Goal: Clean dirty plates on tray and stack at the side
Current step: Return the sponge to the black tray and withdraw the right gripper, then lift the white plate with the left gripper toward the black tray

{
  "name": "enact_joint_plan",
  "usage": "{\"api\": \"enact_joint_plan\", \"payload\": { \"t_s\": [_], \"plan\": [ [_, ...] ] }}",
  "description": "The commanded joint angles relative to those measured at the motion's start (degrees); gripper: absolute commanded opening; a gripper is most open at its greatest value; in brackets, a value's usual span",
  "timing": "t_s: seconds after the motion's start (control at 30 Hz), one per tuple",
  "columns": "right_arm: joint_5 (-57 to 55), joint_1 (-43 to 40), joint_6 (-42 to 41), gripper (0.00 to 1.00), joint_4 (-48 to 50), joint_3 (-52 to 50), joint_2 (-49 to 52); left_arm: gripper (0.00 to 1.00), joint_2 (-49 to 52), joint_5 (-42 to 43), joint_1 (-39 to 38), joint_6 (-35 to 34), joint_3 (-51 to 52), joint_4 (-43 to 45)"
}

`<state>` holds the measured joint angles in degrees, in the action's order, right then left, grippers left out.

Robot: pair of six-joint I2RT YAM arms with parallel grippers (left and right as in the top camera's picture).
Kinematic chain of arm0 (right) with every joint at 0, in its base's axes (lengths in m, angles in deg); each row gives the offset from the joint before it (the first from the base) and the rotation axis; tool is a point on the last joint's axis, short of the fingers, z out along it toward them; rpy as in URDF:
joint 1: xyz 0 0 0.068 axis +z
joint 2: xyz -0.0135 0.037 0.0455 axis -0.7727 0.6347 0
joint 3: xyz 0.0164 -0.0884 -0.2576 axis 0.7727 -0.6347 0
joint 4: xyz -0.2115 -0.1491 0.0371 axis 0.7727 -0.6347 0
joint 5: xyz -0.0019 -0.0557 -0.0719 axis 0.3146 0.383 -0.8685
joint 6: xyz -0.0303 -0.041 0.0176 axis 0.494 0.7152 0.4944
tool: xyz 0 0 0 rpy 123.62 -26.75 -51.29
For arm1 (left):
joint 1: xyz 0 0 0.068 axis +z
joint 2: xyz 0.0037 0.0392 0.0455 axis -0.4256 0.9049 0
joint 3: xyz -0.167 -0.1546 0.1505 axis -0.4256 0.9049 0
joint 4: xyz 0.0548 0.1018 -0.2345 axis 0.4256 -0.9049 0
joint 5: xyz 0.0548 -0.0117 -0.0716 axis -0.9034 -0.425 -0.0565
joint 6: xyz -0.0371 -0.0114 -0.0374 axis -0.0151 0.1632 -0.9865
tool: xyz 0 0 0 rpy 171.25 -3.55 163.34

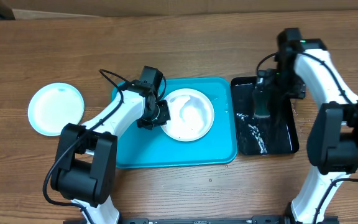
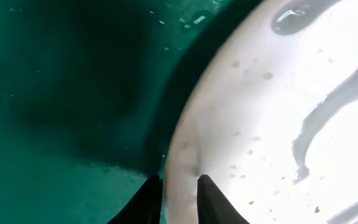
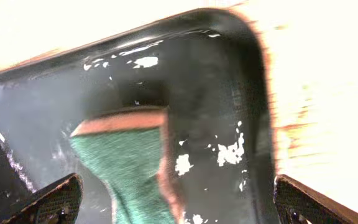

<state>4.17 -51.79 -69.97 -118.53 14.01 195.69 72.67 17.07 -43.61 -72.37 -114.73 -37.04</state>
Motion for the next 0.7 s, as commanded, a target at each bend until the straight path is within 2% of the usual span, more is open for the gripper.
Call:
{"api": "enact_joint_plan", "payload": {
  "t_s": [0.0,0.13,0.47,0.67],
  "plan": [
    [7.0,-3.7,-0.2,1.00,0.3,1.9,-0.3,0.22,1.0,-1.3,-1.0,-0.9,-0.3,0.1],
    [11.4,-8.1,-0.2,1.00,1.2,1.9,-0.3,0.23,1.0,-1.4,-1.9,-1.6,-0.3,0.6],
    [11.3,-18.9,-0.2,1.00,4.2,1.9,-0.3,0.24,1.0,-1.4,-2.4,-2.0,-0.3,1.2],
    [11.0,-22.8,-0.2,1.00,8.9,1.9,-0.3,0.19,1.1,-1.9,-2.6,-2.8,-0.2,1.2]
  ]
}}
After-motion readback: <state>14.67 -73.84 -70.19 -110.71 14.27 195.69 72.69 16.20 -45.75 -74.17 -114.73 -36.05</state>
